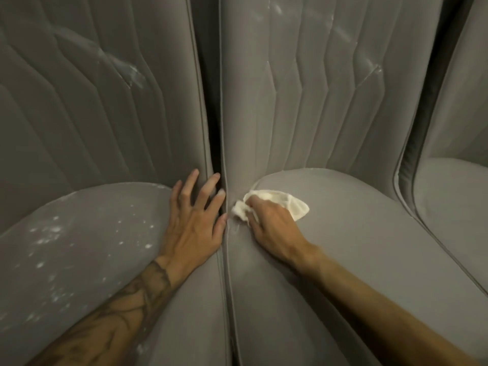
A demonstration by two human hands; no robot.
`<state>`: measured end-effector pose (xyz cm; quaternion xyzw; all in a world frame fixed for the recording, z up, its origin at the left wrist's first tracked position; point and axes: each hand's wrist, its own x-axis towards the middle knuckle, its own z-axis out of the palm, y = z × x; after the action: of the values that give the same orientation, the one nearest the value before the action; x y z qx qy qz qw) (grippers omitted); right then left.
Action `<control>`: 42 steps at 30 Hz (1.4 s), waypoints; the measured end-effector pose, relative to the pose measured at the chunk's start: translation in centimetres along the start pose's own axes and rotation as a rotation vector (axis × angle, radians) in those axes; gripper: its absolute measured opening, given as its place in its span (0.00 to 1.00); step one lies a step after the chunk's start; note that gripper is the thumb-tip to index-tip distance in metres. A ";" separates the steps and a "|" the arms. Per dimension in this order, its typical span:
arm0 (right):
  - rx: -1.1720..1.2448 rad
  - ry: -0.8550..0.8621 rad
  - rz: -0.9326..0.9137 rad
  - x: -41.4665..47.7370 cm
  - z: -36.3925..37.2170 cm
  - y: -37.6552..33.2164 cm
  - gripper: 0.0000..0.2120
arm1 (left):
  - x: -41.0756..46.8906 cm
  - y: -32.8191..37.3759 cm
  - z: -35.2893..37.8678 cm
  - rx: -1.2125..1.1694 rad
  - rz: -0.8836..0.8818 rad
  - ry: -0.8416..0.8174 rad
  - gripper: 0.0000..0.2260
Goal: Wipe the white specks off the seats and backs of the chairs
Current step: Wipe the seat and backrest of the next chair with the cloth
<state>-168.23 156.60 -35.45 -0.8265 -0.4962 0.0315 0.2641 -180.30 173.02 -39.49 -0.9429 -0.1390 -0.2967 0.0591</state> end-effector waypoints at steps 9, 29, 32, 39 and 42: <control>-0.040 -0.025 0.068 0.9 -2.7 0.6 0.07 | -0.1 0.1 -0.2 -0.005 -0.010 -0.023 0.23; 0.185 -0.294 -0.317 -10.8 -0.9 -3.9 0.14 | -0.1 -0.2 -0.1 0.003 -0.002 -0.012 0.20; 0.105 -0.198 -0.173 -7.7 -2.3 -1.5 0.15 | -0.3 -0.3 0.0 0.016 0.002 -0.025 0.21; 0.006 -0.043 -0.058 -1.0 0.2 0.0 0.04 | -0.4 -0.2 -0.2 0.021 0.001 -0.001 0.22; -0.053 -0.045 -0.073 0.5 -1.2 3.3 0.07 | -0.3 -0.2 -0.1 0.029 -0.001 0.016 0.23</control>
<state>-164.97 155.32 -35.85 -0.8137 -0.5324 0.0274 0.2319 -180.67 173.11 -39.60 -0.9395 -0.1435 -0.3023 0.0735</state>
